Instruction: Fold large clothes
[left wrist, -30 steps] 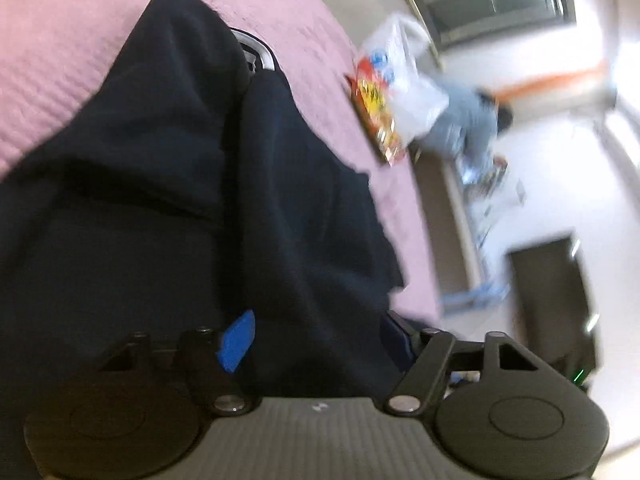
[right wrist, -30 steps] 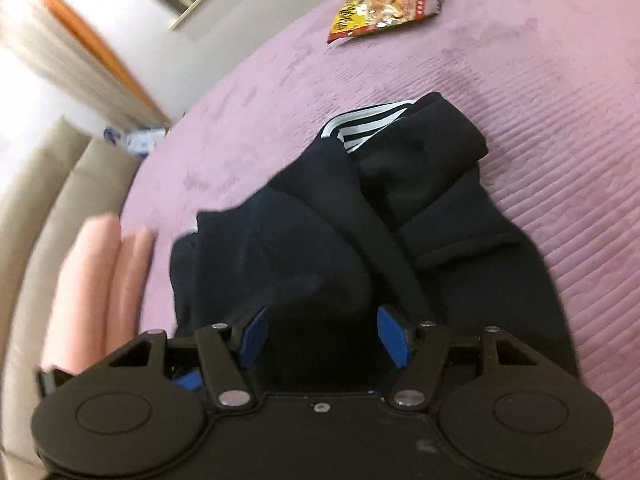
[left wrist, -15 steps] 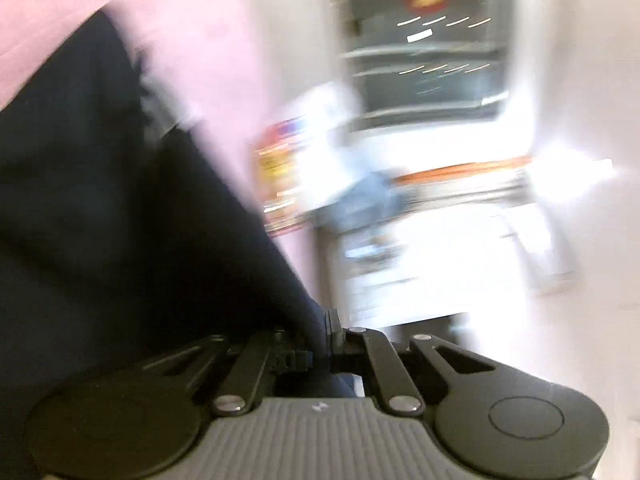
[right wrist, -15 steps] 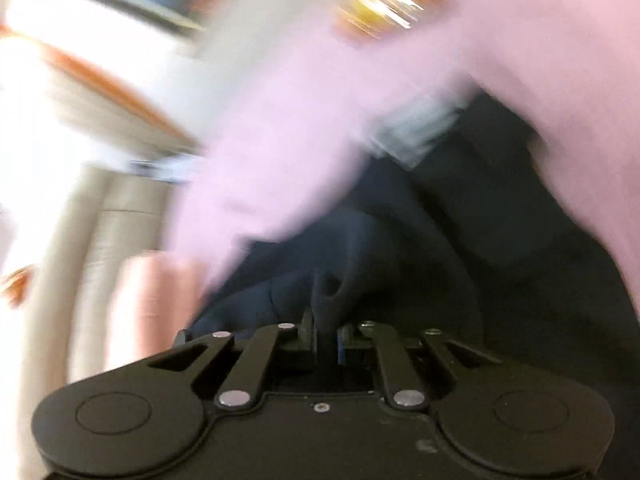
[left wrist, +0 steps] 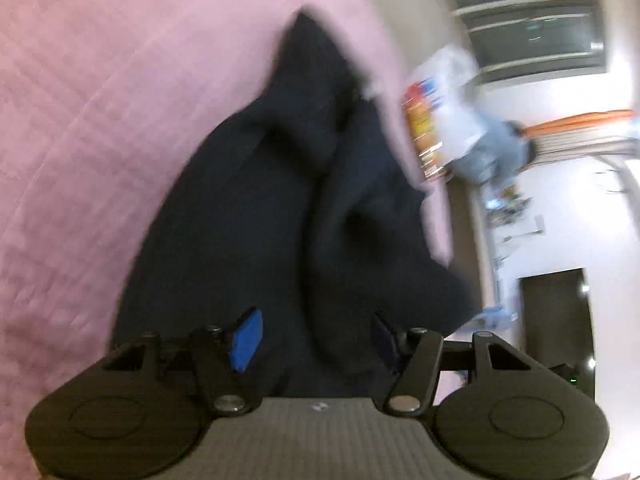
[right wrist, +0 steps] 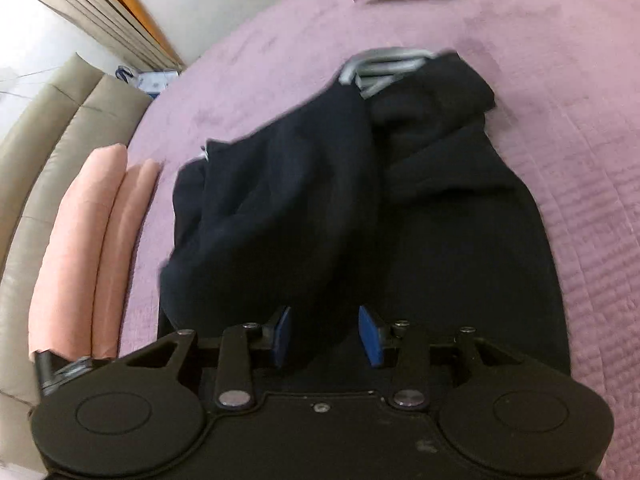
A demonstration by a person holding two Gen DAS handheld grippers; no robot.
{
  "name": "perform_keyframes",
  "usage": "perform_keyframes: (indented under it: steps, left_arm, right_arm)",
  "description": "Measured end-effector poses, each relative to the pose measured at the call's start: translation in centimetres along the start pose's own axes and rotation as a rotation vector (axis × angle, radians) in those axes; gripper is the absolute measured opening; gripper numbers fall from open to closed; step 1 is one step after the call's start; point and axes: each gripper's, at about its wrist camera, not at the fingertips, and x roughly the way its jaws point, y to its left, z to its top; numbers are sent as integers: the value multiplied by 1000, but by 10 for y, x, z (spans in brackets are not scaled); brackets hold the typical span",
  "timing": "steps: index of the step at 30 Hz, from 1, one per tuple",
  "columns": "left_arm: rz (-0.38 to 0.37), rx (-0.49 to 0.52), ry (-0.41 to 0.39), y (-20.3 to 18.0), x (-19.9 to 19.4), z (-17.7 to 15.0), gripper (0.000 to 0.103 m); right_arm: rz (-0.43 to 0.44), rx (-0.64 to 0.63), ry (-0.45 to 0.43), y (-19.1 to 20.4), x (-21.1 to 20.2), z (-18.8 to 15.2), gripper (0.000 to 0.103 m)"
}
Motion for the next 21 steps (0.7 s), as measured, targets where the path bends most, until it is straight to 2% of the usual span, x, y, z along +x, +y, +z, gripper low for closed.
perform_keyframes:
  steps: [2,4,5,6,8,9,11,13,14,16,18,19,21]
  left_arm:
    - [-47,72,-50,-28,11,14,61]
    - [-113,146,-91,-61,34,33,61]
    - [-147,178,-98,-69,43,35,61]
    - [-168,209,-89,-81,56,40,61]
    - [-154,269,-52,-99,82,35,61]
    - [-137,281,-11,-93,89,31,60]
    - [-77,295,117,-85,115,20,49]
    - [12,312,229,-63,126,-5,48]
    - [40,318,262,-51,128,-14,36]
    - [21,289,247,-34,125,-27,24]
    - [-58,152,216,-18,115,-27,25]
    - [-78,122,193,-16,106,-27,27]
    - [-78,161,132,-26,88,-26,32]
  right_arm:
    - [12,-41,-71,19,7,7,48]
    - [2,-100,-181,50,11,13,42]
    - [-17,-133,-215,64,14,15,34]
    - [-39,-158,-225,74,22,16,30]
    - [-64,-189,-194,86,42,15,30]
    - [-89,-201,-147,88,56,12,30]
    - [-167,-203,-49,83,77,2,30]
    - [-200,-165,16,67,88,-10,29]
    - [-208,-143,39,58,92,-16,20]
    - [-190,-108,52,42,92,-27,19]
    - [-181,-113,52,32,89,-28,19]
    - [-177,-117,48,34,85,-26,19]
    - [-152,-119,22,37,75,-19,26]
